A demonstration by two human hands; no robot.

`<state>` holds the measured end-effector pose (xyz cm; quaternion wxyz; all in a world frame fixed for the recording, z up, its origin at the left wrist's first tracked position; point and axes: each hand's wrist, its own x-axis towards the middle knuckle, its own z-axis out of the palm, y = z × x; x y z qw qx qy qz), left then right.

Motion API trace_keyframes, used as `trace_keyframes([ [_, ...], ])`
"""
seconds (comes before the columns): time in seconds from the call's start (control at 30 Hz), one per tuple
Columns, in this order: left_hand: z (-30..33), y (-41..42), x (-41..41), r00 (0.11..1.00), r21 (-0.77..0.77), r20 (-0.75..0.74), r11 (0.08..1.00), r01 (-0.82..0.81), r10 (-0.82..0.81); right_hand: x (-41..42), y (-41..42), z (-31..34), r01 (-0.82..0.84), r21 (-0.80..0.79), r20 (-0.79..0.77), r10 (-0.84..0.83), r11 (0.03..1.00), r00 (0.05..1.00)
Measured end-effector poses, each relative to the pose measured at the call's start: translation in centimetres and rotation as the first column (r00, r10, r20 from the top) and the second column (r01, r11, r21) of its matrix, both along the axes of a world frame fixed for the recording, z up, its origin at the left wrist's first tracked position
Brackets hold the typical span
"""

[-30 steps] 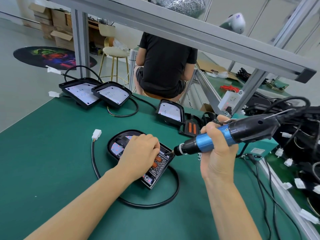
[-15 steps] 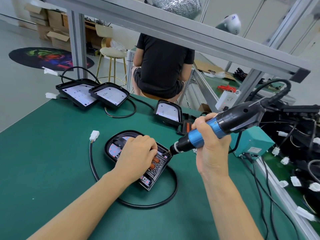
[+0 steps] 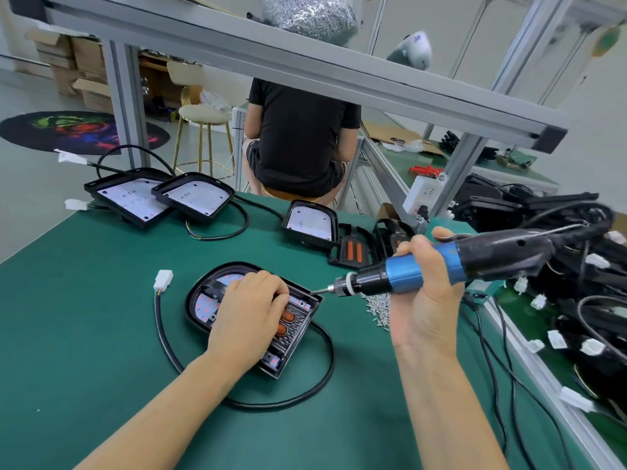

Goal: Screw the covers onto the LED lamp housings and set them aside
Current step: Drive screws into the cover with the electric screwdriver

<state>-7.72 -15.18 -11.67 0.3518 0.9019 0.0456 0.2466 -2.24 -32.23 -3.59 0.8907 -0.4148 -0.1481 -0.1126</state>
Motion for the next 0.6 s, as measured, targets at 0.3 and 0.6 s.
trace_keyframes([
  [0.3, 3.2, -4.0, 1.7, 0.995, 0.082, 0.087, 0.995, 0.05, -0.057, 0.5, -6.1, -0.3, 0.304, -0.028, 0.034, -0.303, 0.952, 0.952],
  [0.6, -0.1, -11.9, 7.4, 0.948, 0.153, -0.319, 0.986, 0.074, -0.022, 0.7, -9.9, -2.4, 0.41, -0.032, -0.042, -0.411, 0.912, 0.911],
])
